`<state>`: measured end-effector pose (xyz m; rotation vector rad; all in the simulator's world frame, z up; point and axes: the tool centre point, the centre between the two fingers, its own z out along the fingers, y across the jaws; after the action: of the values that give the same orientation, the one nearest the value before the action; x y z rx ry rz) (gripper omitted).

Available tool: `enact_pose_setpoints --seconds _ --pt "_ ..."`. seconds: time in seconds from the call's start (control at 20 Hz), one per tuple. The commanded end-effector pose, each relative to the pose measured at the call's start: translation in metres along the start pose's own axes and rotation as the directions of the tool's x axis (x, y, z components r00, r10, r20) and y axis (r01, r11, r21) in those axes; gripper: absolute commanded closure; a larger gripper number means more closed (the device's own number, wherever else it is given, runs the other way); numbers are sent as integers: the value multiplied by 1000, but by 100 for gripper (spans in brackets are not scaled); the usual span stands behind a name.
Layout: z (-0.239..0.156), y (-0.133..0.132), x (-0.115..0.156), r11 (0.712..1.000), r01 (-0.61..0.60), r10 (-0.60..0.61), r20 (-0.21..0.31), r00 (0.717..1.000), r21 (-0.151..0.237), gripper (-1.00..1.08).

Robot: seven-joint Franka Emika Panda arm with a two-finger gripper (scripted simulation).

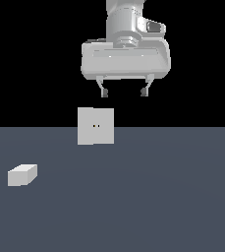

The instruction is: Plug the charger into the wall socket.

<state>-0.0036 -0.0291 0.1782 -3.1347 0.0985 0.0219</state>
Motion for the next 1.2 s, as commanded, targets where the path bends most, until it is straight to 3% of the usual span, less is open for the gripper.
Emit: enact_pose_setpoints --seconds 0.0,0.55,1.15 --pt "0 0 0 1000 0 0 0 1000 0 -92" --pt "9 -17 -8 1000 18 -18 -33 999 3 -92" --pt "40 -71 -32 997 77 -75 -140 987 9 -92"
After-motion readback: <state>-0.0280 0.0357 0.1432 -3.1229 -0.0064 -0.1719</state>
